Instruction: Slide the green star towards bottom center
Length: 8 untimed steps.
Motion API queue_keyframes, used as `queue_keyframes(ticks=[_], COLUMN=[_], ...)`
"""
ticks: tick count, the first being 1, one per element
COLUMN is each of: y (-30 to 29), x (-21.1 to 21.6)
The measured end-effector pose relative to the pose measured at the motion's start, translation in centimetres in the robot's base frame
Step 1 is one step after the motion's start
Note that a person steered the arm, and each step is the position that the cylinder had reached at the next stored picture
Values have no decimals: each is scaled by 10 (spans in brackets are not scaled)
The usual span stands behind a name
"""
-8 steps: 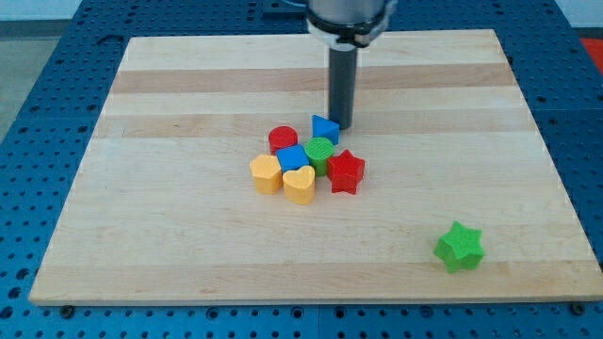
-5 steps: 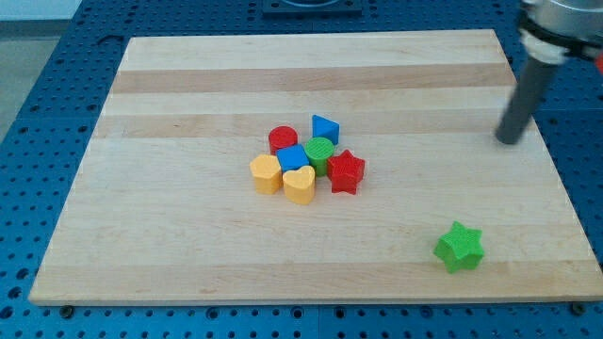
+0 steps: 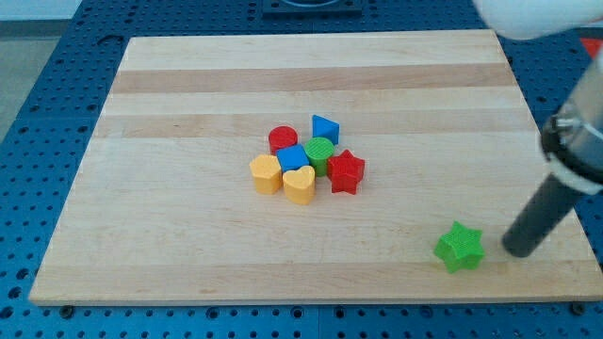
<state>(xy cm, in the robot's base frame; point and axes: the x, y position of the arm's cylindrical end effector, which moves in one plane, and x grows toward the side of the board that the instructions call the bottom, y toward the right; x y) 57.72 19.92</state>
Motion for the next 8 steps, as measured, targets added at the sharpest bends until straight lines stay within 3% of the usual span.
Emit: queue_keyframes(ticks=[4,6,7,8], y=[-242,-189,-213,-273], x=[2,15,40,38])
